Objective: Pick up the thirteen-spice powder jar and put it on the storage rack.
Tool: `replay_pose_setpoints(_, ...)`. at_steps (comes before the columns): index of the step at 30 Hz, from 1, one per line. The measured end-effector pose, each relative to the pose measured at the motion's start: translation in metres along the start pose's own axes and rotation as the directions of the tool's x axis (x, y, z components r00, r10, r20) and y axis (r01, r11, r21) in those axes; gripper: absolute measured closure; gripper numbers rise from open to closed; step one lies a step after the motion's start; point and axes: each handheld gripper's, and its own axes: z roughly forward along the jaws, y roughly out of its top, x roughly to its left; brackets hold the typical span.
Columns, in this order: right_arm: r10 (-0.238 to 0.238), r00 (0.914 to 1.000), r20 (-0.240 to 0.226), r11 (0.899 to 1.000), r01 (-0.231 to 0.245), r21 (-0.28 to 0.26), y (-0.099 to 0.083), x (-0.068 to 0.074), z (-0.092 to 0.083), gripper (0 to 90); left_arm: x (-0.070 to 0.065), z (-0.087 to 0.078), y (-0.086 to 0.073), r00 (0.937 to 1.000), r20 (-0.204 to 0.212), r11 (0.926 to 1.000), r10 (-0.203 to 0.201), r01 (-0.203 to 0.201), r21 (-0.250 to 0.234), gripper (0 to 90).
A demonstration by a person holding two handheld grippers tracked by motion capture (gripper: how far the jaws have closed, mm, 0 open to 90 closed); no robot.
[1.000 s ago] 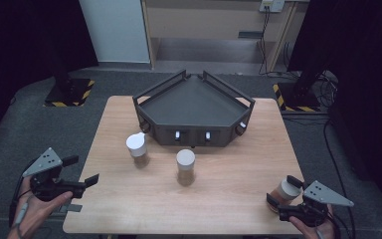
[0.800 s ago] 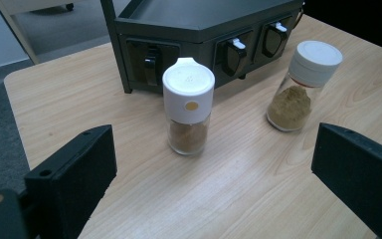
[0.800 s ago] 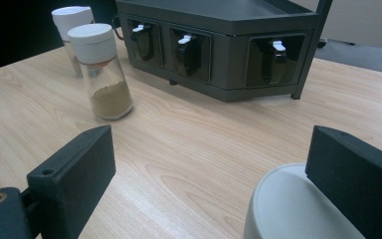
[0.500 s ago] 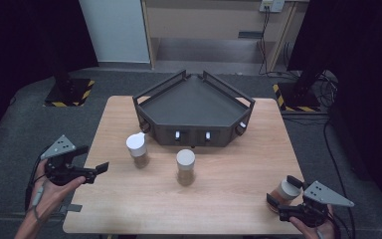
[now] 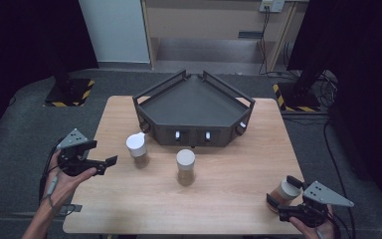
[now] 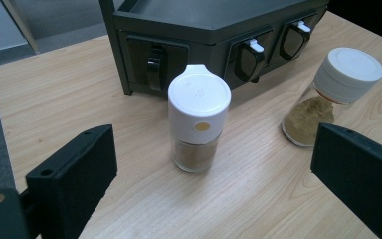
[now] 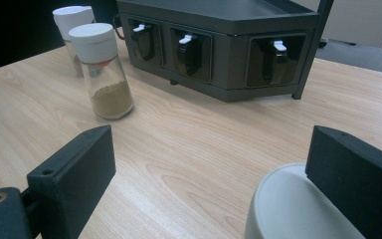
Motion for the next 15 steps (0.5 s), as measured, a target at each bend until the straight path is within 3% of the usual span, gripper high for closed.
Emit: replay_pose_setpoints(15, 0.000, 1.0000, -0.003, 1.000, 0.000, 0.002, 0.000, 0.000, 0.000, 6.0, -0.003, 0.025, 0.013, 0.9998, -0.011, 0.9992, 0.019, -0.019, 0.035, 3.2)
